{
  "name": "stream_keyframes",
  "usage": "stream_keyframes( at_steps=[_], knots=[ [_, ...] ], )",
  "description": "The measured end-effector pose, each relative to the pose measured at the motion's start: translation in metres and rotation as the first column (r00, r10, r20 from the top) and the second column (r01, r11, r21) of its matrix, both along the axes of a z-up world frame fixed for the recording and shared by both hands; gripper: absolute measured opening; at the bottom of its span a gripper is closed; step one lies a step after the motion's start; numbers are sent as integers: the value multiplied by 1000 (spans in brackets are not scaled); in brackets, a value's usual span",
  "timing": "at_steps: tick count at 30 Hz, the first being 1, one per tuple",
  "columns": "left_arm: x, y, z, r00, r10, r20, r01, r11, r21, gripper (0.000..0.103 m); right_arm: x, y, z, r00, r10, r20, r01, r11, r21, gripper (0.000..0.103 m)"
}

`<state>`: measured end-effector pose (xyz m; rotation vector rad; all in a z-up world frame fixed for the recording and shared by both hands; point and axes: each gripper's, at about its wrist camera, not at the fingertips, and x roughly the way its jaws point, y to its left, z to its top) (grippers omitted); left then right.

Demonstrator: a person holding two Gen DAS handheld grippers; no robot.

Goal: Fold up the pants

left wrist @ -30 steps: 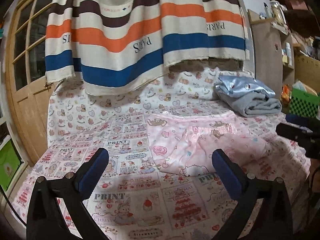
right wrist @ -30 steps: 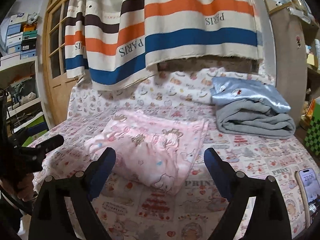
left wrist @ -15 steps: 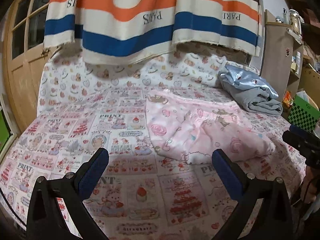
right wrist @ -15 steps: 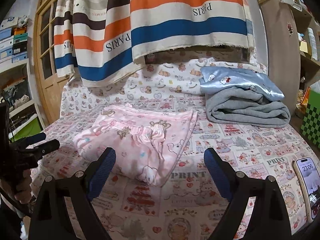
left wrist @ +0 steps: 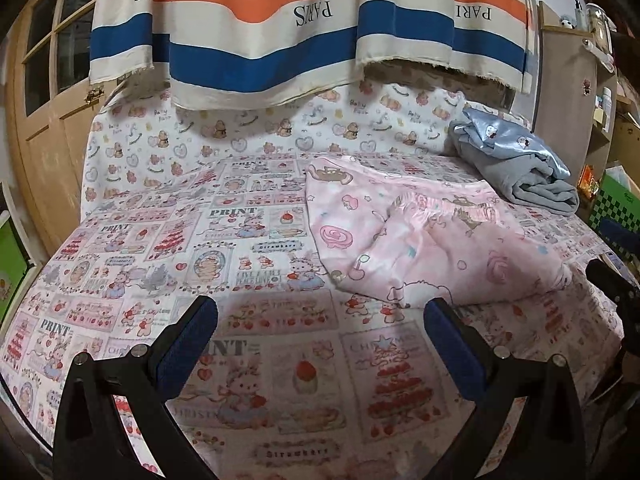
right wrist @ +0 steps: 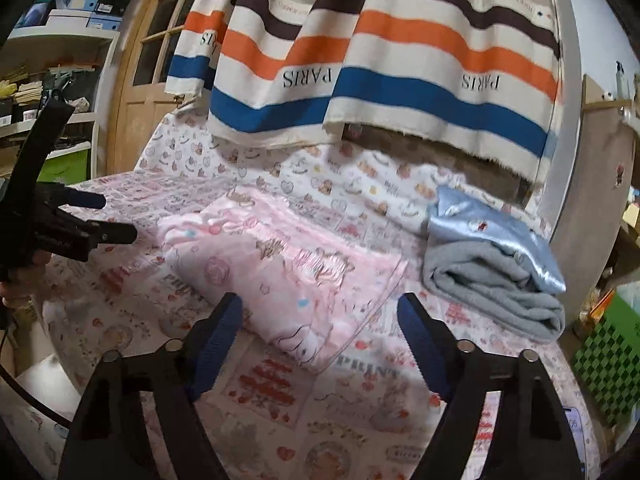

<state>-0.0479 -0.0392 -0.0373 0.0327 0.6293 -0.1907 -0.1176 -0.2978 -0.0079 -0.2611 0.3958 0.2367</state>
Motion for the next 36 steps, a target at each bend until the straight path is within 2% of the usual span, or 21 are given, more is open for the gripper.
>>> stream_keyframes(
  at_steps=[4, 8, 11, 14, 17, 18, 19, 20, 23, 25, 28, 34, 36],
  knots=[
    [-1, 2, -1, 1000, 1, -1, -1, 1000, 9, 102, 5, 6, -4, 998, 59, -29, -61, 997, -52, 60],
    [-1, 4, -2, 1000, 5, -11, -4, 1000, 9, 102, 5, 9, -3, 991, 135, -14, -136, 984, -115, 56],
    [-2, 3, 1, 1000, -3, -2, 3, 1000, 17, 102, 10, 11, 1, 978, 202, -57, -208, 970, -127, 49],
    [-7, -2, 16, 996, -45, 74, 38, 995, 93, 102, 18, 18, -3, 959, 262, -111, -279, 941, -192, 49],
    [-7, -4, 36, 983, -150, 109, 135, 982, 130, 102, 29, 21, -12, 934, 305, -188, -342, 915, -212, 47],
    [-5, -6, 40, 976, -194, 98, 179, 973, 144, 102, 33, 22, -15, 924, 317, -214, -361, 909, -209, 45],
    [-2, -10, 41, 969, -239, 63, 227, 961, 161, 102, 36, 23, -17, 917, 322, -235, -371, 905, -209, 39],
    [2, -12, 40, 965, -261, 29, 253, 953, 166, 97, 40, 25, -21, 912, 317, -259, -374, 902, -215, 36],
    [16, -17, 27, 949, -294, -111, 308, 942, 131, 86, 48, 29, -31, 913, 297, -281, -366, 899, -241, 36],
    [22, -18, 18, 941, -293, -167, 314, 942, 121, 81, 50, 30, -35, 909, 299, -291, -372, 896, -244, 36],
    [24, -21, 11, 941, -294, -169, 318, 938, 137, 80, 50, 30, -37, 910, 305, -282, -378, 889, -257, 36],
    [33, -33, 8, 931, -327, -160, 354, 916, 187, 79, 61, 27, -35, 917, 269, -294, -348, 901, -259, 36],
    [38, -35, 7, 920, -357, -163, 384, 905, 183, 74, 63, 26, -35, 917, 266, -297, -345, 903, -257, 36]
  ],
)
